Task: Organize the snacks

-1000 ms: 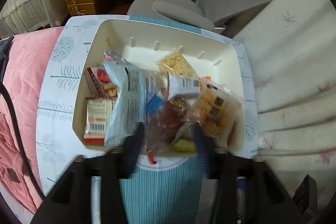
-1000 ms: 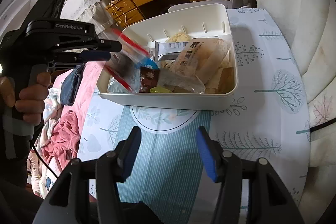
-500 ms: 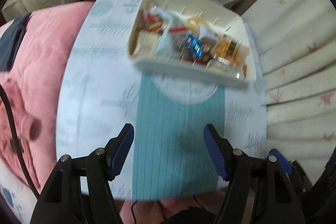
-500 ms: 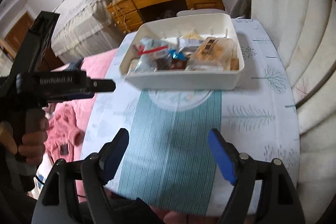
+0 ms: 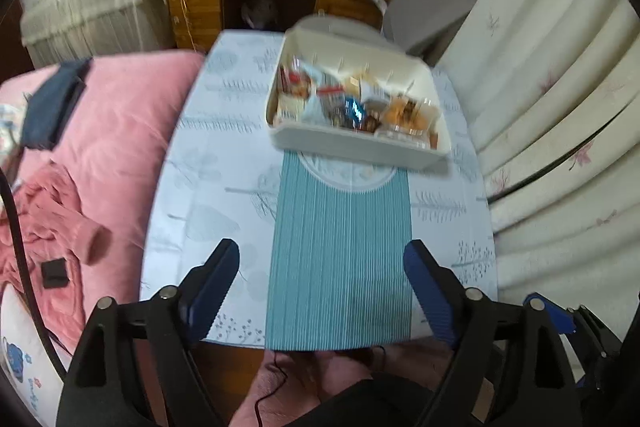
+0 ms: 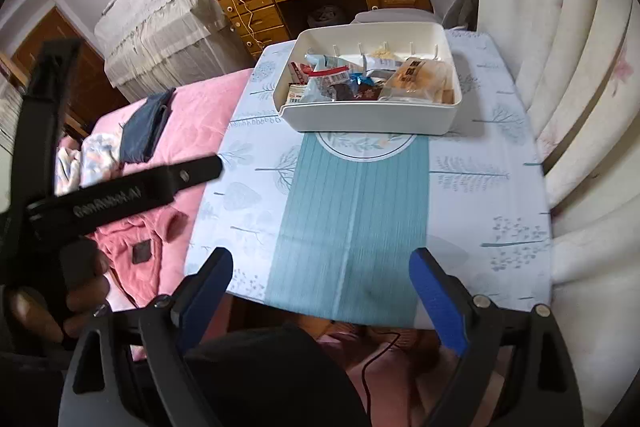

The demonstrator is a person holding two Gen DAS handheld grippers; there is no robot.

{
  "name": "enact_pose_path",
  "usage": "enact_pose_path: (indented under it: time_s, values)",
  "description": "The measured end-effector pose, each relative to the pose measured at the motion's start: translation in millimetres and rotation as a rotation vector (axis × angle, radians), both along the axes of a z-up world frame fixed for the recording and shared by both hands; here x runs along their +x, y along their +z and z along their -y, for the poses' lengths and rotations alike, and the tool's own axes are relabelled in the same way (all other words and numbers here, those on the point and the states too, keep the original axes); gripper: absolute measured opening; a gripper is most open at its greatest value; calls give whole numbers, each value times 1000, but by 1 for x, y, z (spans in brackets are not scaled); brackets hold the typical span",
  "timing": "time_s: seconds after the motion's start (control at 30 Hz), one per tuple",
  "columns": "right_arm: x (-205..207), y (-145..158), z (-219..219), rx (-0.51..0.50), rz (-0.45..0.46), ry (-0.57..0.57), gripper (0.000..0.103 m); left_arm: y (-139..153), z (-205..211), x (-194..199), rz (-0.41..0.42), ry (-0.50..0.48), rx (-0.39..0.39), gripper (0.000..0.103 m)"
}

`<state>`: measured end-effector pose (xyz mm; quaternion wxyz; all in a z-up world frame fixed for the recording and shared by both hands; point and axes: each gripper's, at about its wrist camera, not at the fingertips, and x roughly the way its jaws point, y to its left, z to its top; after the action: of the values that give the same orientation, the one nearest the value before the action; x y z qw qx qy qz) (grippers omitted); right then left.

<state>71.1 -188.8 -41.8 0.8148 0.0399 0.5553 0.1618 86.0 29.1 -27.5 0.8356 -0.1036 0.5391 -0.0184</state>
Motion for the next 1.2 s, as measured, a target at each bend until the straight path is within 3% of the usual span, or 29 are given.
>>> enact_pose_path:
  time_s: [0.23,0.43,0.83,1.2]
  values:
    - [-19,18,21,-9,46,-77,98,24,18,-25,66,1,30,102]
    - [-27,18,26,-9,100,-81,103,22,38,-34,78,-5,84,102]
    - [-22,24,39,2,184,-85,103,32,53,-25,127,24,190,102]
    - [-13,22,46,0,182,-78,103,39,69,-22,168,23,235,102]
